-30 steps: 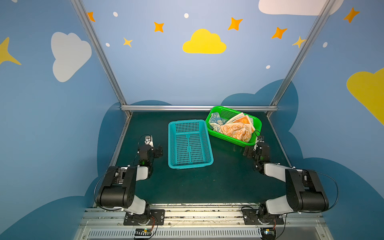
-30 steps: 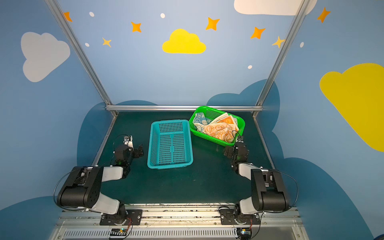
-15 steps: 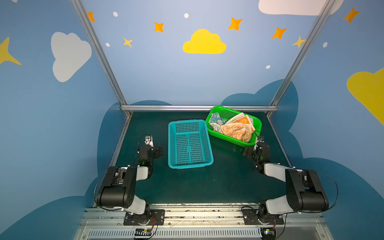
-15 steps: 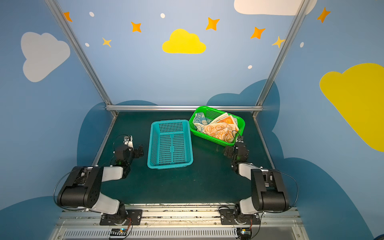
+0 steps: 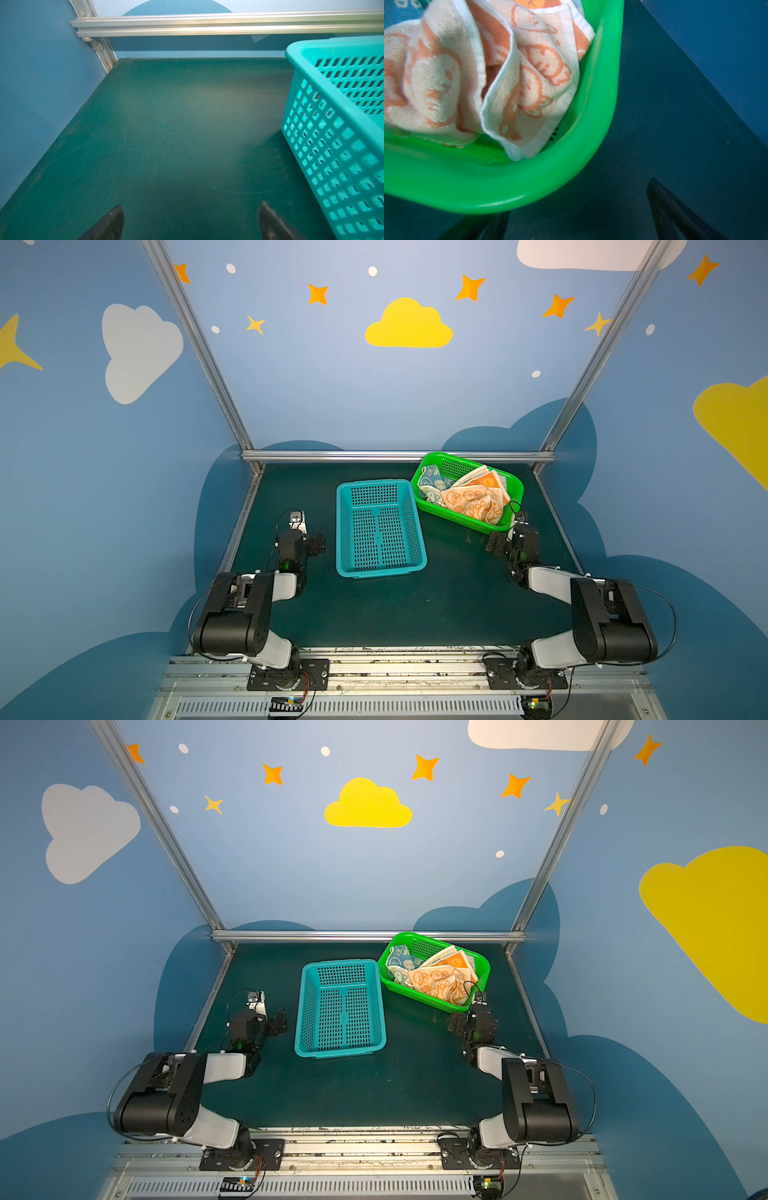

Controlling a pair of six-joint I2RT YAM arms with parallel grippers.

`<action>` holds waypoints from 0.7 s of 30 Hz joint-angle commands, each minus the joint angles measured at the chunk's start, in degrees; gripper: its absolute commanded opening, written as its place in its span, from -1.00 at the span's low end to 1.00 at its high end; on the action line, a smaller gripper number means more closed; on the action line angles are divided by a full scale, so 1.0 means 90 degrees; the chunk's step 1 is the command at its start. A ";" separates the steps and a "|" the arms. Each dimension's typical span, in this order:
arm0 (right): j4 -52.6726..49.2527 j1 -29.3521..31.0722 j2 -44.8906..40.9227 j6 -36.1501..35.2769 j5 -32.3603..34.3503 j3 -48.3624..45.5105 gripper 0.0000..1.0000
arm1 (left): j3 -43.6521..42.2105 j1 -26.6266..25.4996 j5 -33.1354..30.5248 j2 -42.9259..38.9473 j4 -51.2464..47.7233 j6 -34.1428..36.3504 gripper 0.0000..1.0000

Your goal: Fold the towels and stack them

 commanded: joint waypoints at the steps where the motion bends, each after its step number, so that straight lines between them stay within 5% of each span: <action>1: 0.0056 0.0013 -0.0094 0.0040 -0.0003 0.0123 0.98 | 0.0141 0.0037 -0.0034 -0.0169 -0.0238 -0.0180 0.99; 8: -0.0408 0.0037 -0.0612 -0.0270 0.0166 0.0225 0.98 | 0.0608 0.0045 -0.0394 -0.0764 -0.1782 -0.0263 0.99; 10: -0.1466 -0.0038 -0.0941 0.0398 0.0574 0.0613 0.98 | 0.0620 0.0037 -0.0692 -0.0923 -0.2035 -0.0392 0.99; 17: -0.2559 -0.0026 -0.1546 0.1089 0.1371 0.0763 0.98 | 0.1099 -0.0131 -0.1771 -0.1800 -0.3682 -0.1217 0.99; 21: -0.3468 -0.0044 -0.1900 0.1588 0.1657 0.1023 0.97 | 0.1197 -0.0211 -0.1524 -0.2551 -0.4352 -0.1418 0.99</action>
